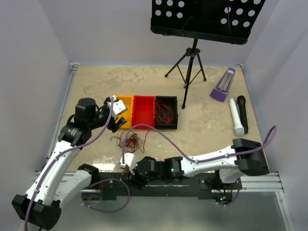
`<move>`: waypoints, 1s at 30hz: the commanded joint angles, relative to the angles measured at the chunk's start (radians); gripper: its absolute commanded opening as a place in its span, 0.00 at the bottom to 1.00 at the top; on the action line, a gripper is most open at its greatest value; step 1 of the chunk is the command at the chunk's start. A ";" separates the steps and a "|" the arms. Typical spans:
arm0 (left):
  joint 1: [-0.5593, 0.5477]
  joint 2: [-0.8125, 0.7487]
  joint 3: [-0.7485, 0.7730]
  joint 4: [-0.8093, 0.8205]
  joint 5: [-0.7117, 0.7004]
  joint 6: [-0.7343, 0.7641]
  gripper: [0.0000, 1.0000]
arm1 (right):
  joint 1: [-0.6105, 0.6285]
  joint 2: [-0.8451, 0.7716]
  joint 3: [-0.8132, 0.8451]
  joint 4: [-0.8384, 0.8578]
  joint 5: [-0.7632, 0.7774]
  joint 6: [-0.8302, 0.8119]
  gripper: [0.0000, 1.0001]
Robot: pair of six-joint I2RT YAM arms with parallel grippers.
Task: Untangle the cables
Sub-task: Untie the cable.
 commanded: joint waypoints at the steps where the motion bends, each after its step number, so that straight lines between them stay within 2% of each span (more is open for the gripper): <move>1: 0.031 0.047 0.062 -0.006 -0.044 -0.084 0.73 | -0.005 0.100 0.100 0.077 -0.028 -0.092 0.51; 9: 0.103 0.104 0.096 -0.016 -0.009 -0.119 0.74 | -0.035 0.251 0.119 0.132 0.034 -0.104 0.47; 15: 0.183 0.180 0.111 -0.015 0.040 -0.108 0.74 | -0.103 0.277 0.095 0.180 0.009 -0.106 0.38; 21: 0.200 0.204 0.124 0.010 0.057 -0.114 0.77 | -0.129 0.295 0.077 0.195 -0.037 -0.110 0.29; 29: 0.200 0.188 0.119 0.008 0.089 -0.067 0.77 | -0.131 0.229 0.002 0.195 -0.051 -0.092 0.45; 30: 0.200 0.185 0.117 0.004 0.103 -0.047 0.81 | -0.131 0.223 -0.003 0.195 -0.049 -0.091 0.46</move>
